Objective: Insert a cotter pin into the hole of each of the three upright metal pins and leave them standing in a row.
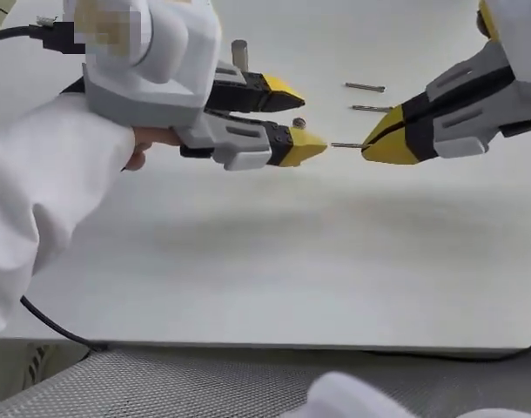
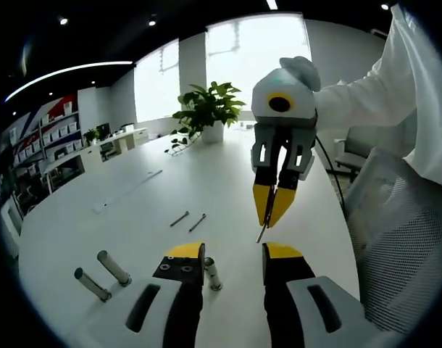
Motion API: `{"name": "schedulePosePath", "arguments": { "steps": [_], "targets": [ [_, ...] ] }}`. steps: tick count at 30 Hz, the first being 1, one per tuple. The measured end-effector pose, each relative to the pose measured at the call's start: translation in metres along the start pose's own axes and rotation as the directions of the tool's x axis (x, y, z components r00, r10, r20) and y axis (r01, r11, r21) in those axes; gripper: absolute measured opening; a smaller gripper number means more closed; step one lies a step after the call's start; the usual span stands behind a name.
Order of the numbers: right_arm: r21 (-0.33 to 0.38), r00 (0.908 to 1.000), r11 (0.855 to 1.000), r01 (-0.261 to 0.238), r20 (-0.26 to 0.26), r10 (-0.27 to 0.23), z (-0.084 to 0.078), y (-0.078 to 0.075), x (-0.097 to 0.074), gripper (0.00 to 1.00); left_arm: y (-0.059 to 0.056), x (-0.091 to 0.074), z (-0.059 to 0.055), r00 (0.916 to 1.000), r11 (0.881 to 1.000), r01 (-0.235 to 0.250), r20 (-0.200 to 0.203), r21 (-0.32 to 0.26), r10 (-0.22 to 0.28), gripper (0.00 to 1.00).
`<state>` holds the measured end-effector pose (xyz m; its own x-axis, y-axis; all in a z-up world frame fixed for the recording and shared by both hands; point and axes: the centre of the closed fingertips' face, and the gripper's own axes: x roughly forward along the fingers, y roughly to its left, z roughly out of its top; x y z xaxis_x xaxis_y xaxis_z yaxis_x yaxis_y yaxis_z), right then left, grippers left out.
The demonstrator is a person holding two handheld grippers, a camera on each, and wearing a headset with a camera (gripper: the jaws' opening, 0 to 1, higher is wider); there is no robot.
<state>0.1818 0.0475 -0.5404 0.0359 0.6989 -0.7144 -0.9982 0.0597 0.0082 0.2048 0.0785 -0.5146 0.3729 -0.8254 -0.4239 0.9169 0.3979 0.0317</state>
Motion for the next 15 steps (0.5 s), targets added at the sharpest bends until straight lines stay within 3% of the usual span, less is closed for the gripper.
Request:
{"name": "schedulePosePath", "arguments": {
  "steps": [5, 7, 9, 15],
  "targets": [
    [-0.022, 0.9995, 0.999, 0.027, -0.014, -0.027, -0.004, -0.015, 0.005, 0.00, 0.025, 0.010, -0.017, 0.9995, 1.000, -0.016, -0.027, -0.005, 0.016, 0.29],
    [-0.023, 0.9994, 0.999, 0.031, -0.014, -0.032, -0.005, -0.020, 0.006, 0.00, 0.028, 0.012, -0.019, 0.9993, 1.000, -0.018, -0.034, -0.007, 0.018, 0.29],
    [-0.020, 0.9994, 0.999, 0.035, -0.007, -0.035, -0.008, -0.037, 0.010, 0.00, 0.030, 0.012, -0.022, 0.9987, 1.000, -0.014, -0.049, -0.005, 0.013, 0.29],
    [-0.027, 0.9989, 0.999, 0.047, -0.003, -0.047, -0.012, -0.054, 0.019, 0.00, 0.035, 0.017, -0.031, 0.9970, 1.000, 0.004, -0.077, -0.011, -0.005, 0.26]
  ]
}}
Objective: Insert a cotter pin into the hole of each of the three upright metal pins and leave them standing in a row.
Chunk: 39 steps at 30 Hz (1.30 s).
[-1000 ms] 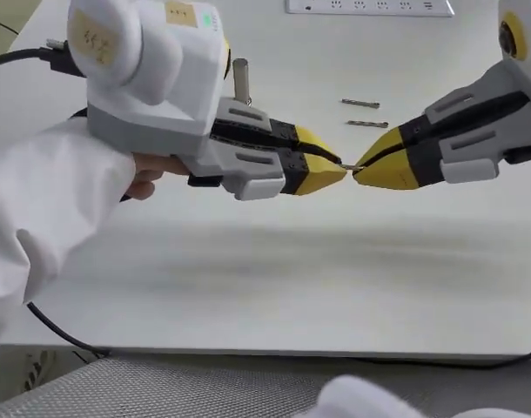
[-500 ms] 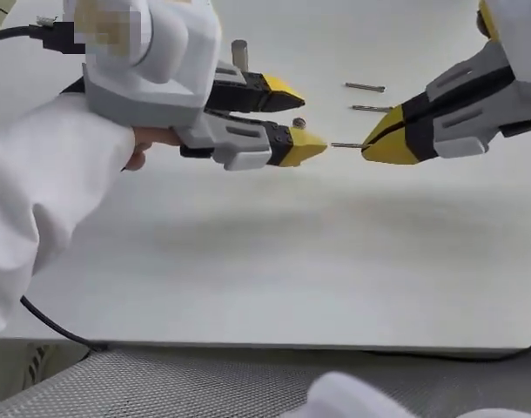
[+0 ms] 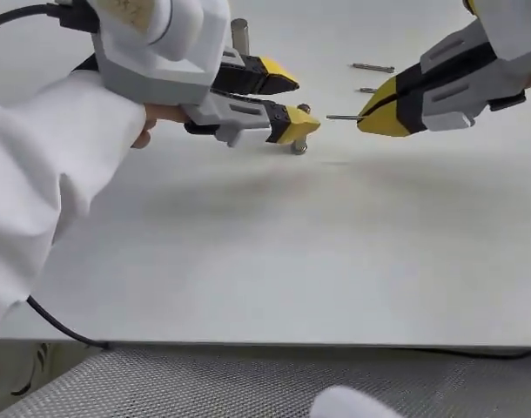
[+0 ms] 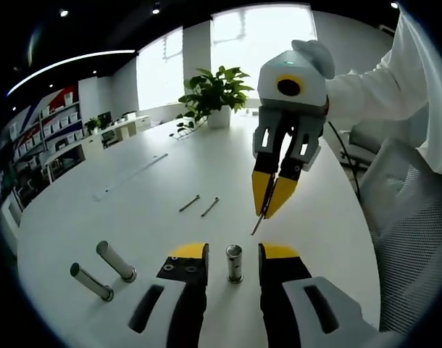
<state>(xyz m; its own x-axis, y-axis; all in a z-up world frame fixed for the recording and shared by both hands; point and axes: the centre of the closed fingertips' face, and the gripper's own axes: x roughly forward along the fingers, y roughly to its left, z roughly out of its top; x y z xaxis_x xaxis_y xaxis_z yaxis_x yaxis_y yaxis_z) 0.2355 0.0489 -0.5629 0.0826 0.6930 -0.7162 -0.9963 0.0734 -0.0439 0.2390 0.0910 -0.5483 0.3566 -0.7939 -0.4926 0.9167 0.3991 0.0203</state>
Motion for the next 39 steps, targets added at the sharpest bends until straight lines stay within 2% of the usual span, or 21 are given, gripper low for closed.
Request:
{"name": "schedulePosePath", "arguments": {
  "steps": [6, 9, 12, 18, 31, 39],
  "targets": [
    [-0.009, 1.0000, 1.000, 0.005, 0.006, -0.005, -0.001, 0.003, 0.005, 0.00, -0.005, 0.006, -0.004, 0.9992, 0.999, 0.032, -0.023, 0.015, -0.032, 0.17],
    [-0.017, 0.9999, 1.000, 0.005, 0.015, -0.004, 0.001, 0.005, 0.007, 0.00, -0.003, 0.007, -0.007, 0.9989, 0.999, 0.036, -0.032, 0.017, -0.035, 0.12],
    [-0.024, 0.9997, 1.000, 0.001, 0.025, -0.001, 0.005, 0.008, 0.008, 0.00, -0.007, 0.007, -0.004, 0.9983, 0.999, 0.050, -0.031, 0.013, -0.050, 0.07],
    [-0.031, 0.9996, 1.000, -0.006, 0.028, 0.007, 0.009, 0.012, 0.012, 0.00, -0.013, 0.006, -0.004, 0.9959, 0.996, 0.079, -0.045, 0.027, -0.078, 0.07],
    [-0.058, 0.9993, 0.998, -0.024, 0.027, 0.026, 0.016, 0.018, 0.019, 0.00, -0.021, 0.004, -0.001, 0.9933, 0.994, 0.103, -0.057, 0.034, -0.100, 0.07],
    [-0.081, 0.9990, 0.996, -0.032, 0.029, 0.034, 0.021, 0.017, 0.024, 0.00, -0.022, 0.003, -0.001, 0.9919, 0.993, 0.115, -0.060, 0.038, -0.112, 0.07]
  ]
}}
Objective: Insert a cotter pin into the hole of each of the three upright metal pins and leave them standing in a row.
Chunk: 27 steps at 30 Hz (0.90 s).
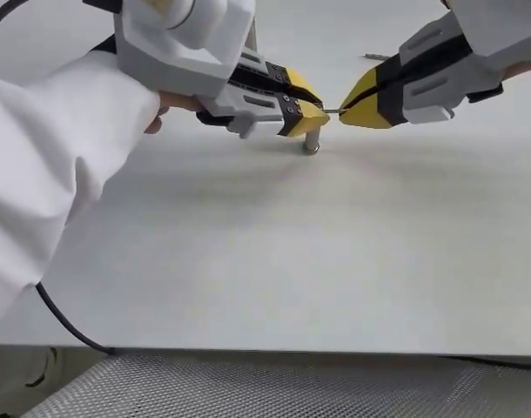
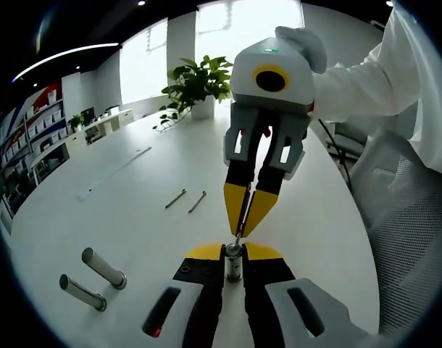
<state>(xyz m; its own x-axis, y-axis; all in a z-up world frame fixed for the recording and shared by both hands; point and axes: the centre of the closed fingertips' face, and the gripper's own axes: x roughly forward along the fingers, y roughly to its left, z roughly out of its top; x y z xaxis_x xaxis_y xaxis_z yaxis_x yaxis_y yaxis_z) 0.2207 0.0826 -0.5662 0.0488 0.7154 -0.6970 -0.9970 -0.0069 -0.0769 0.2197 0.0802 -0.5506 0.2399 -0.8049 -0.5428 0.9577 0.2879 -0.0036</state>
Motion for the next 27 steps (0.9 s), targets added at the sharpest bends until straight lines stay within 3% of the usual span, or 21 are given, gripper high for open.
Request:
{"name": "schedulePosePath", "arguments": {
  "steps": [19, 27],
  "targets": [
    [-0.065, 0.9992, 0.997, -0.038, -0.015, 0.037, 0.0046, -0.0013, 0.0065, 0.00, 0.0060, 0.0041, -0.0037, 0.9998, 1.000, 0.017, -0.009, 0.011, -0.016, 0.07],
    [-0.079, 0.9988, 0.996, -0.044, -0.025, 0.043, 0.0044, -0.0004, 0.0069, 0.00, -0.0002, 0.0025, -0.0029, 0.9995, 1.000, 0.023, -0.022, 0.016, -0.022, 0.08]
  ]
}}
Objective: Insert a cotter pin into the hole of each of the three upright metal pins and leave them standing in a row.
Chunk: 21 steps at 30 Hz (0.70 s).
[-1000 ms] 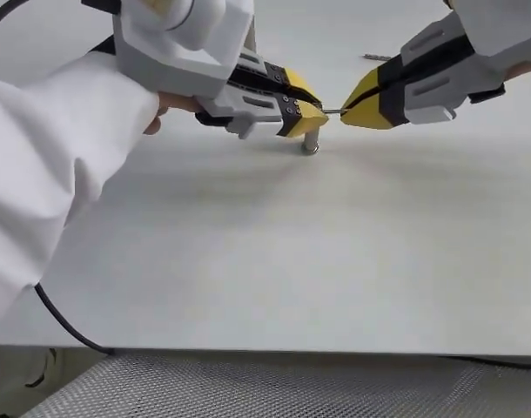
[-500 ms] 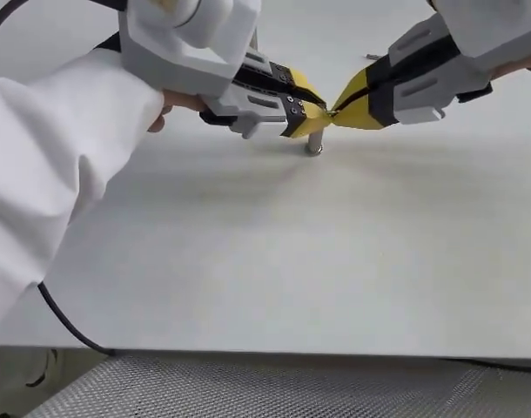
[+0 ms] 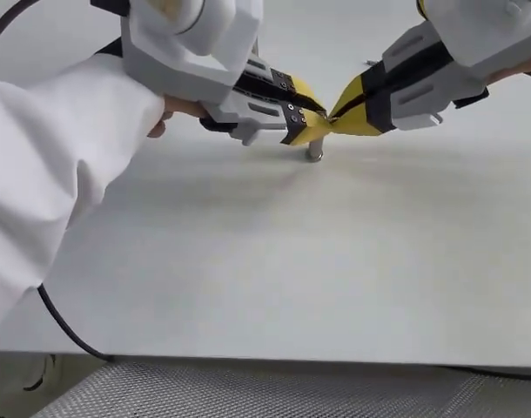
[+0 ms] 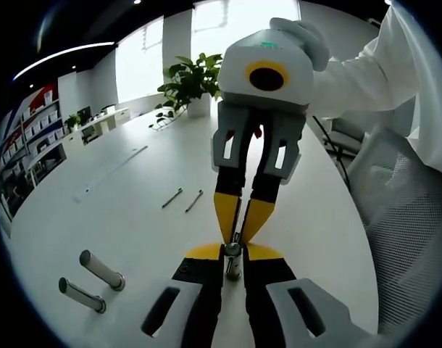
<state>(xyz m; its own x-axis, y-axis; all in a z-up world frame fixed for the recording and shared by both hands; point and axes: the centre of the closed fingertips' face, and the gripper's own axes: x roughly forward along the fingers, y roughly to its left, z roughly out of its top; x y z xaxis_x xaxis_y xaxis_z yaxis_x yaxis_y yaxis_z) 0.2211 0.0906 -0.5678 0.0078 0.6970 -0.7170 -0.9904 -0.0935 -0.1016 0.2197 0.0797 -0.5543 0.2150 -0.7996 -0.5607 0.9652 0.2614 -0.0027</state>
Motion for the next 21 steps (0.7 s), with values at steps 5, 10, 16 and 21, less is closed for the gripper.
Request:
{"name": "schedulePosePath", "arguments": {
  "steps": [5, 10, 16, 21],
  "targets": [
    [0.015, 1.0000, 1.000, 0.006, 0.005, -0.006, -0.001, -0.001, -0.003, 0.00, -0.001, -0.001, 0.001, 1.0000, 1.000, -0.003, -0.004, 0.009, 0.003, 0.09],
    [0.018, 0.9999, 1.000, 0.012, -0.002, -0.012, -0.002, -0.001, -0.006, 0.01, 0.000, -0.001, 0.002, 1.0000, 1.000, -0.006, -0.002, 0.011, 0.006, 0.09],
    [0.036, 0.9998, 0.999, 0.018, 0.001, -0.018, -0.003, -0.001, -0.010, 0.00, 0.001, -0.001, 0.001, 0.9998, 1.000, -0.014, -0.011, 0.002, 0.014, 0.10],
    [0.048, 0.9997, 0.999, 0.022, 0.014, -0.022, -0.003, -0.001, -0.012, 0.00, -0.001, -0.002, 0.001, 0.9999, 1.000, -0.010, -0.012, -0.003, 0.010, 0.10]
  ]
}}
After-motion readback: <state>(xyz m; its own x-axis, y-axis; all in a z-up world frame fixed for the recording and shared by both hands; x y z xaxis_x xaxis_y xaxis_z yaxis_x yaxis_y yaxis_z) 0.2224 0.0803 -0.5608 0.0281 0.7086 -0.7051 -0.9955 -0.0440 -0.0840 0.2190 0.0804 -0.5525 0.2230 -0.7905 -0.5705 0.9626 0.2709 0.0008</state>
